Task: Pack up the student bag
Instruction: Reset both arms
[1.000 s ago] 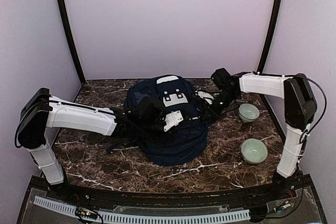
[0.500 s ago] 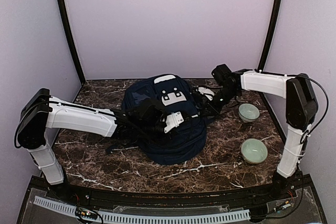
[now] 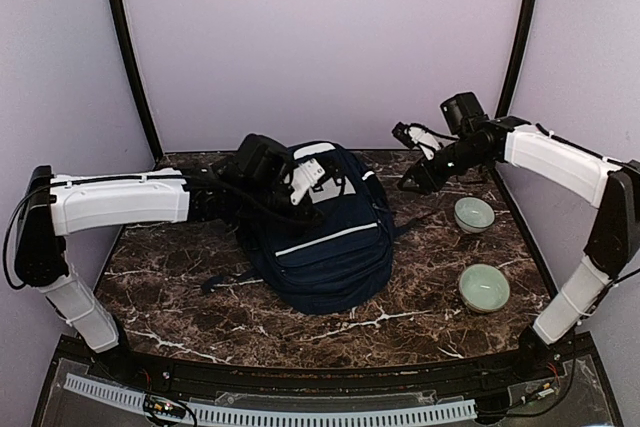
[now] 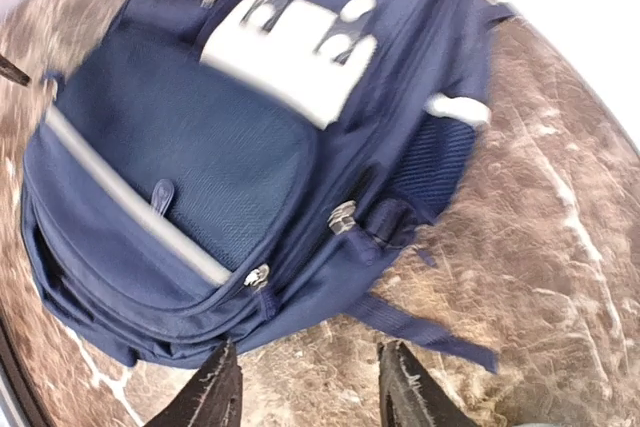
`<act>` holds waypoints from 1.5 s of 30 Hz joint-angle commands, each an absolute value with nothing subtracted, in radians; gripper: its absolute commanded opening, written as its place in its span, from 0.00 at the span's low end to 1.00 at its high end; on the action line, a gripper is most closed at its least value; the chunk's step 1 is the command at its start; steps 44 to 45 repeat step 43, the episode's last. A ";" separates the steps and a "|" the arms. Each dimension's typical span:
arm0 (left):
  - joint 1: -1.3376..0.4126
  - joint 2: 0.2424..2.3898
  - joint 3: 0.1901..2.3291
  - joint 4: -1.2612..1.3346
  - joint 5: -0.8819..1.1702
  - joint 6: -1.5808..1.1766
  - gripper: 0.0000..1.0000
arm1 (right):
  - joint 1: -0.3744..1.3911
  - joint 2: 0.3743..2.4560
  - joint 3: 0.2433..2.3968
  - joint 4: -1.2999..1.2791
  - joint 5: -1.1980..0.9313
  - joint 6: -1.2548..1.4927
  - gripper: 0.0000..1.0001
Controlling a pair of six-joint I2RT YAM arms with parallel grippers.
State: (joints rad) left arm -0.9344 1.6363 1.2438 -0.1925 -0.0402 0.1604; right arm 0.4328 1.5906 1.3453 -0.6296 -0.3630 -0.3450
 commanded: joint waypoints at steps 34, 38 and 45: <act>-0.719 1.259 1.030 0.098 -0.756 -0.019 0.99 | 0.135 1.244 1.217 -0.224 -0.198 0.068 1.00; -0.718 1.276 1.033 0.090 -0.743 -0.014 0.99 | 0.134 1.247 1.214 -0.224 -0.220 0.059 1.00; -0.718 1.288 1.038 0.083 -0.736 -0.020 0.99 | 0.132 1.239 1.207 -0.223 -0.213 0.057 1.00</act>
